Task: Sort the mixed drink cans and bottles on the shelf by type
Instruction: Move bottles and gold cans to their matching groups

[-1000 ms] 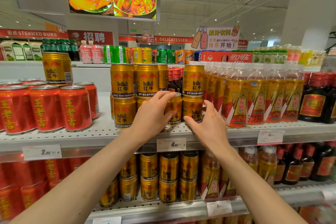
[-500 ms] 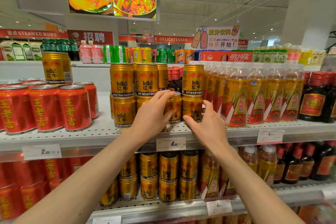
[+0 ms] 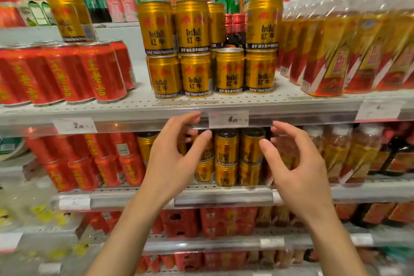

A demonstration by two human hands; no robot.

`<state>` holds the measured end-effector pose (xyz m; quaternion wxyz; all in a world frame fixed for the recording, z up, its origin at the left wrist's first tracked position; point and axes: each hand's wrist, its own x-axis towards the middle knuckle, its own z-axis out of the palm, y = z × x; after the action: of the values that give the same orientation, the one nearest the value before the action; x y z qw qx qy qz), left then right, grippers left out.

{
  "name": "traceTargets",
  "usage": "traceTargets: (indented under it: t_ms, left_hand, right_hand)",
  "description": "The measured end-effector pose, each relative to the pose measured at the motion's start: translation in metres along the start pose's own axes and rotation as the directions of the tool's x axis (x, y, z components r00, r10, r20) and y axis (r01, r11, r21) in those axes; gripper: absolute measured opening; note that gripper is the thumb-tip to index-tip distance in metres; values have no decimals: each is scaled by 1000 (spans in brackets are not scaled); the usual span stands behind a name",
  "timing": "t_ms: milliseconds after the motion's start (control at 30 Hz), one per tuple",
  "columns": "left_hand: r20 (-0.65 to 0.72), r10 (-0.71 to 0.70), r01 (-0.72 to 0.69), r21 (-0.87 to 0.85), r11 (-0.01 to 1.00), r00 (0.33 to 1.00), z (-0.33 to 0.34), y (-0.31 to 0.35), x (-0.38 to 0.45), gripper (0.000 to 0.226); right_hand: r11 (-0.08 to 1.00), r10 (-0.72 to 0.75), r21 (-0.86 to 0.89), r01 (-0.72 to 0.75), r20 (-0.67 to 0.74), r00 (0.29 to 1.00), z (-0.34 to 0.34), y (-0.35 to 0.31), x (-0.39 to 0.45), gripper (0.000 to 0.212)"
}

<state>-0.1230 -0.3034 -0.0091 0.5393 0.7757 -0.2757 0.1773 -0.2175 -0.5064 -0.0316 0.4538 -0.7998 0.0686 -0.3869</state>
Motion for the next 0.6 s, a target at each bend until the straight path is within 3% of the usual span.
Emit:
traceTargets:
  t_ms: [233,467,600]
  left_hand:
    - [62,-185,187,-39,982,981,-20,-37,-52,38]
    - [55,-180,185,-116,976,982,-65,-72,-50,35]
    - [70,-140,149,-144,978,988,-110,-98,-41,35]
  right_hand:
    - [971,227,52,-234,106,968,39,28,-54,45]
    - [972,237,-36,-234,117,964,93,4,-66,40]
    - [983,174,-72,-171,43,984,133,-27,-76,38]
